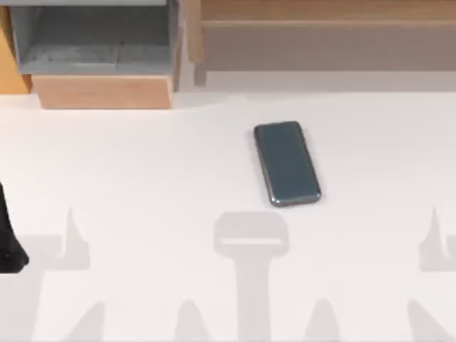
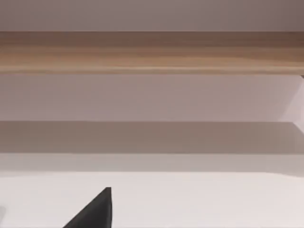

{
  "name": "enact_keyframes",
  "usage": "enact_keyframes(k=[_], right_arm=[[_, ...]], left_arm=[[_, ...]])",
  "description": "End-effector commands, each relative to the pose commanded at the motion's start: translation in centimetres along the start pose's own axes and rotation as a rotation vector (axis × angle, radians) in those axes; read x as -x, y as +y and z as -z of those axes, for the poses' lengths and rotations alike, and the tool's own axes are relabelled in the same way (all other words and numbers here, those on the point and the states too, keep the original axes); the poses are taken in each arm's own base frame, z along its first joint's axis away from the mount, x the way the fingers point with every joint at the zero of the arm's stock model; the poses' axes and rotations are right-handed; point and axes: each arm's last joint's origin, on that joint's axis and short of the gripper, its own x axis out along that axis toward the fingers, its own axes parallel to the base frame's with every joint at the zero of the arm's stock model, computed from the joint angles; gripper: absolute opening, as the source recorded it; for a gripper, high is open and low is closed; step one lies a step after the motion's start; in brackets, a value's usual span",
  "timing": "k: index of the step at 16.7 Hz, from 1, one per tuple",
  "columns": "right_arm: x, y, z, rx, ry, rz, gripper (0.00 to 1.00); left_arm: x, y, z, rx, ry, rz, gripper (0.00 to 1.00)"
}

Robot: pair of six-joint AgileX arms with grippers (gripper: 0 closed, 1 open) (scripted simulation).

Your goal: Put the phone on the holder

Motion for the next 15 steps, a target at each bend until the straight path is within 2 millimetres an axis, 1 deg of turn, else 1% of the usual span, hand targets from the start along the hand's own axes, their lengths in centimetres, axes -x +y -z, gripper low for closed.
enact_keyframes(k=[2,4,6,9,12,15], right_arm=[[0.0,0.0,0.0,0.000,0.000,0.000,1.00],[0.0,0.1,-0.6,-0.006,0.014,-0.018,1.00],[-0.1,0.5,-1.9,-0.021,0.051,-0.056,1.00],[-0.7,1.3,-5.0,-0.053,0.164,-0.134,1.00],[-2.5,2.5,-8.3,-0.080,0.355,-0.208,1.00],[-5.8,4.6,-10.8,-0.084,0.617,-0.260,1.00]], left_arm=[[0.0,0.0,0.0,0.000,0.000,0.000,1.00],[0.0,0.0,0.0,0.000,0.000,0.000,1.00],[0.0,0.0,0.0,0.000,0.000,0.000,1.00],[0.0,0.0,0.0,0.000,0.000,0.000,1.00],[0.0,0.0,0.0,0.000,0.000,0.000,1.00],[0.0,0.0,0.0,0.000,0.000,0.000,1.00]])
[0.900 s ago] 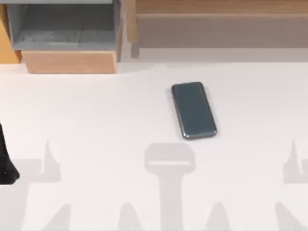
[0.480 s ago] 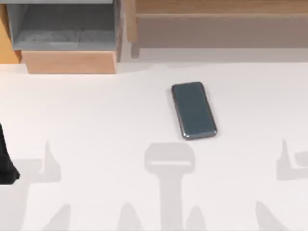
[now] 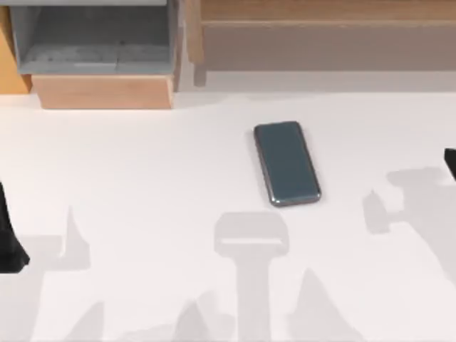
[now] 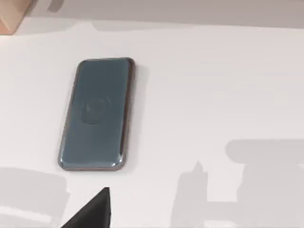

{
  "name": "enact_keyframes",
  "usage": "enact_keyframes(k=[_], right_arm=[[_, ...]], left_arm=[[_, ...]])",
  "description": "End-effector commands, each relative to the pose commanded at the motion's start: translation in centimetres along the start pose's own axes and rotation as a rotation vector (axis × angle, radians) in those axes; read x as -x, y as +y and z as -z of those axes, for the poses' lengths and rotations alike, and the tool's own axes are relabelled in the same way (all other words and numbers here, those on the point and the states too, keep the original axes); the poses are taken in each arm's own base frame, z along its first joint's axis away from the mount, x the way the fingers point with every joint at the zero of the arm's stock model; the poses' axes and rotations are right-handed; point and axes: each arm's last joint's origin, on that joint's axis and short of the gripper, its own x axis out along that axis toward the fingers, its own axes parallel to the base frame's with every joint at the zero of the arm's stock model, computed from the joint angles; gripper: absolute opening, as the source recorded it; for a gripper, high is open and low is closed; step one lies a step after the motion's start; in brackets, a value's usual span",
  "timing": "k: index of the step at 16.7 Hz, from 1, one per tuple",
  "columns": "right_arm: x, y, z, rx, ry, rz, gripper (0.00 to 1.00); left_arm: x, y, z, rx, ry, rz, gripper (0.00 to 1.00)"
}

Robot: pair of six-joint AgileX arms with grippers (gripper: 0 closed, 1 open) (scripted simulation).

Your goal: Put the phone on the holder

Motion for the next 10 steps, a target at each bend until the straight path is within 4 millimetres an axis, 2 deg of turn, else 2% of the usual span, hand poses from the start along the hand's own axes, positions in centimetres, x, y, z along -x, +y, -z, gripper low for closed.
enact_keyframes(k=[2,5,10], right_arm=[[-2.5,1.3,-2.4,-0.008,0.202,-0.004,1.00],[-7.8,3.5,-5.0,-0.005,0.510,0.026,1.00],[-18.5,7.4,-6.5,0.024,0.902,0.127,1.00]], left_arm=[[0.0,0.0,0.0,0.000,0.000,0.000,1.00],[0.0,0.0,0.0,0.000,0.000,0.000,1.00],[0.0,0.0,0.0,0.000,0.000,0.000,1.00]])
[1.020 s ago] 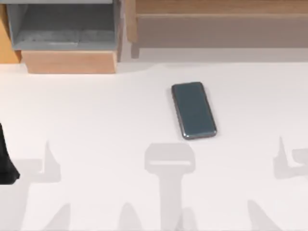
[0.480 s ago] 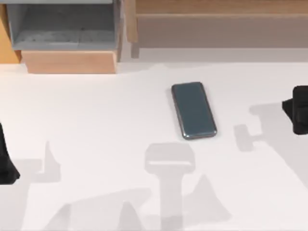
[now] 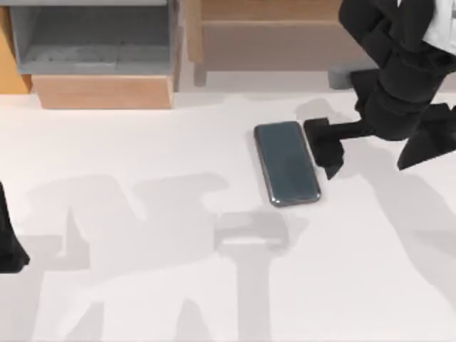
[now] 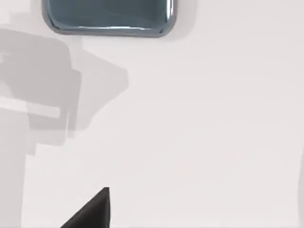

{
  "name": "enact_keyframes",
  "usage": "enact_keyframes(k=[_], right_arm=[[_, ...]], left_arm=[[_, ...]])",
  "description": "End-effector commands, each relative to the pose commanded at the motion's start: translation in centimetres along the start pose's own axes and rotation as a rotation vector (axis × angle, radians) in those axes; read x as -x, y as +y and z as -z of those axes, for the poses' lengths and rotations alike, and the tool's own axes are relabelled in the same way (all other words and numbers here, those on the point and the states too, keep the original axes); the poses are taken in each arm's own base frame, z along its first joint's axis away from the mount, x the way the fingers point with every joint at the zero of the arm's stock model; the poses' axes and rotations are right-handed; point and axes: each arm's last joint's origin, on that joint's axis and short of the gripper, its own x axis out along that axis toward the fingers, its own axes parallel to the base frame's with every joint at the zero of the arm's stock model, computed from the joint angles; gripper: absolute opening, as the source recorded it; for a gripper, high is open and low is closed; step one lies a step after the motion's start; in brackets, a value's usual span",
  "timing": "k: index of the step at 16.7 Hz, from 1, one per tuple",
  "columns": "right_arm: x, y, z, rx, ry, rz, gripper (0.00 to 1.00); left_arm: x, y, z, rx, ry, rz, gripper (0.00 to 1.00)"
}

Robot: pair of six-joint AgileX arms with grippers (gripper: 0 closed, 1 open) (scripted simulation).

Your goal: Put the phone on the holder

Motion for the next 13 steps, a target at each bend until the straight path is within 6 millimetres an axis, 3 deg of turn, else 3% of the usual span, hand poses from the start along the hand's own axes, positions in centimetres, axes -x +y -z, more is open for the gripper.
enact_keyframes(k=[6,9,13], right_arm=[[-5.0,4.4,-7.9,-0.013,0.105,0.058,1.00],[-6.0,5.5,-10.0,-0.023,0.071,0.049,1.00],[-6.1,5.9,-11.1,-0.031,0.031,0.035,1.00]], left_arm=[[0.0,0.0,0.0,0.000,0.000,0.000,1.00],[0.0,0.0,0.0,0.000,0.000,0.000,1.00],[0.0,0.0,0.0,0.000,0.000,0.000,1.00]])
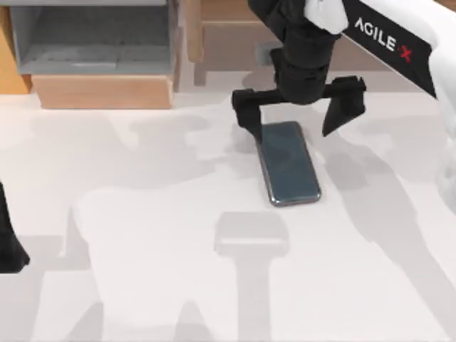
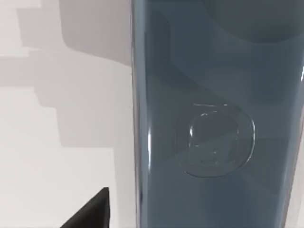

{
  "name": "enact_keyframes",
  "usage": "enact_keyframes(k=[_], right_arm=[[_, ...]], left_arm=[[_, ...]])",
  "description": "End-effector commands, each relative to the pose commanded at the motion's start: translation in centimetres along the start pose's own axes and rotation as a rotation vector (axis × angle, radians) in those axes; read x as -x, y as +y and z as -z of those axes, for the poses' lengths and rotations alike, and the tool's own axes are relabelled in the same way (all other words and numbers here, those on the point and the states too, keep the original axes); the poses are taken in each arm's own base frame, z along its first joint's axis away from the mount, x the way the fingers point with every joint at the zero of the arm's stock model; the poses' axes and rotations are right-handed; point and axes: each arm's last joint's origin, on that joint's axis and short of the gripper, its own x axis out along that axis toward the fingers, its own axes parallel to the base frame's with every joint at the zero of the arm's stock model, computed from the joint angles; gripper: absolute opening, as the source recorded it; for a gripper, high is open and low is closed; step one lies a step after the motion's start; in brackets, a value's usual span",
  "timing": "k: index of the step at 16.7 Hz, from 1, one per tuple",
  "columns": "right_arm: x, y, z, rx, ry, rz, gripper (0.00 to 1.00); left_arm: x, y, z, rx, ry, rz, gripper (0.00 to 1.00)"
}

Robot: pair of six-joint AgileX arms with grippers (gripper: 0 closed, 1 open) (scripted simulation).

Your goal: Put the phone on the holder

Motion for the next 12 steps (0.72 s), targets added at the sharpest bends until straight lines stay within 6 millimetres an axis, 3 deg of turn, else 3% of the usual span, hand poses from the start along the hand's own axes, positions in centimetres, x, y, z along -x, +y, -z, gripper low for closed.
enact_keyframes(k=[7,12], right_arm=[[-0.4,-0.2,-0.1,-0.001,0.000,0.000,1.00],[-5.5,0.0,-0.3,0.000,-0.008,-0.003,1.00]], left_arm=[[0.0,0.0,0.0,0.000,0.000,0.000,1.00],[0.0,0.0,0.0,0.000,0.000,0.000,1.00]])
